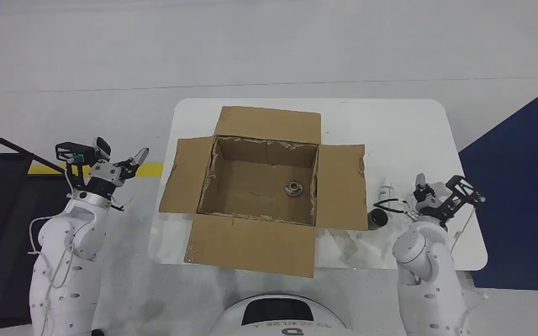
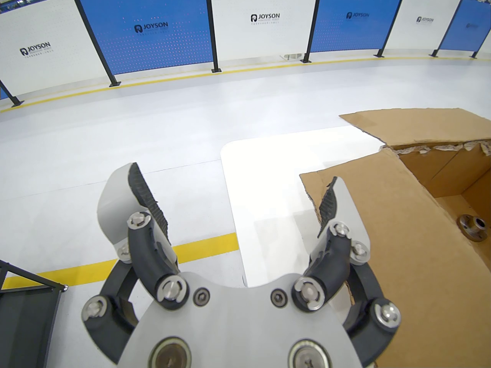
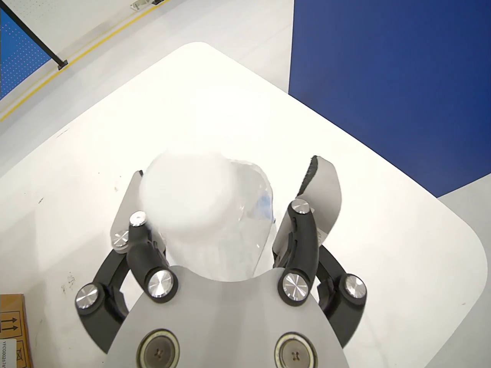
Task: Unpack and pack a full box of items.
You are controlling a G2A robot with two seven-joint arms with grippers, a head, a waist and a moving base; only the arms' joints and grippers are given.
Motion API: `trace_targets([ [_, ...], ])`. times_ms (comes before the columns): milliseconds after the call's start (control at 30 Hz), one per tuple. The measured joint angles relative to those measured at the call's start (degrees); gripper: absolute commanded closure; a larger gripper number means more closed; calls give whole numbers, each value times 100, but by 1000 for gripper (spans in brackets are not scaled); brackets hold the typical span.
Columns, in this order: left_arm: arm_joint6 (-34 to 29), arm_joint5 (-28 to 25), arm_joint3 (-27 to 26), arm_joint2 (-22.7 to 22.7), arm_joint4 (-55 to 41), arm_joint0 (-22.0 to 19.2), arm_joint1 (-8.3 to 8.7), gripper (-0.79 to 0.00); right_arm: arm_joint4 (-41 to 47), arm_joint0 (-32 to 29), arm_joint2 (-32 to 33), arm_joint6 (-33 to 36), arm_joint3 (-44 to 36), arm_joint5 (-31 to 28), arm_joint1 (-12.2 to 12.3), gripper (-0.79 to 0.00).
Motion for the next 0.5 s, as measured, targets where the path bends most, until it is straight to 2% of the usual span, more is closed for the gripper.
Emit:
trace_targets([
  [233, 0, 0, 0, 0, 0, 0, 0, -785, 217, -124, 60, -49, -257, -124, -17, -785],
  [500, 0, 0, 0, 0, 0, 0, 0, -785, 1478, -603, 672, -113, -1417, -626, -48, -785],
])
